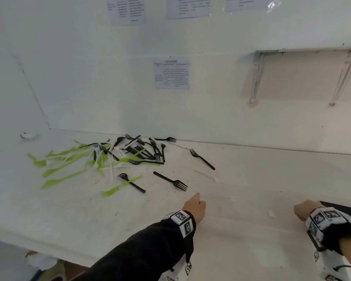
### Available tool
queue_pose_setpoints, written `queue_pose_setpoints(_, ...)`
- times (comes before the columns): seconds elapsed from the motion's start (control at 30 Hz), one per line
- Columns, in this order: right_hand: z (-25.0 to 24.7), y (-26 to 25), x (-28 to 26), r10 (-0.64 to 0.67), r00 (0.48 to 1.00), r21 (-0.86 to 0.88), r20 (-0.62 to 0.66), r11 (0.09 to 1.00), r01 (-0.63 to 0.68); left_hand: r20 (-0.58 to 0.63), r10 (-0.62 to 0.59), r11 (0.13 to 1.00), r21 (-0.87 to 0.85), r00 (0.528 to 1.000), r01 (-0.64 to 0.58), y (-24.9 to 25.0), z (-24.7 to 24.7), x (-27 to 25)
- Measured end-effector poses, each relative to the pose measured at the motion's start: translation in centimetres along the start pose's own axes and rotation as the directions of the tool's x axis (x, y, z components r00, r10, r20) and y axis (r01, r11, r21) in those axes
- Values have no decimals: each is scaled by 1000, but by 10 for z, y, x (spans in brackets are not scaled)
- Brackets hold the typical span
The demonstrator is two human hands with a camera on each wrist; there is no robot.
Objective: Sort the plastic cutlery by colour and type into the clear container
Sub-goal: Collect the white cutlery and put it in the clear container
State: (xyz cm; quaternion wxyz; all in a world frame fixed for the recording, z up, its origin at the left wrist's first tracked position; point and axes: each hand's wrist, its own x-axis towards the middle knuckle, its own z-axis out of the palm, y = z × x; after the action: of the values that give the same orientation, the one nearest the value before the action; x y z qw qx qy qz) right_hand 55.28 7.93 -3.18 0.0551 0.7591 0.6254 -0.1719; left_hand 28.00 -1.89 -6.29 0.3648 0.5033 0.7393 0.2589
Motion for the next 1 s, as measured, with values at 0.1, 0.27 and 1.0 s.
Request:
queue_pose_setpoints(0.1,-1,4,8,48,997,-111,64,993,-41,36,14,1000,13,999,-14,-2,-4,1)
queue_pose_setpoints(0.27,-7,8,29,83,996,-25,36,996,-82,234,66,987,125,970,-97,-4,-28,4)
queue_pose_setpoints(1.0,-17,-295,-11,-215,973,-176,85,958,227,-265,92,889,456,960,41,-166,-280,86)
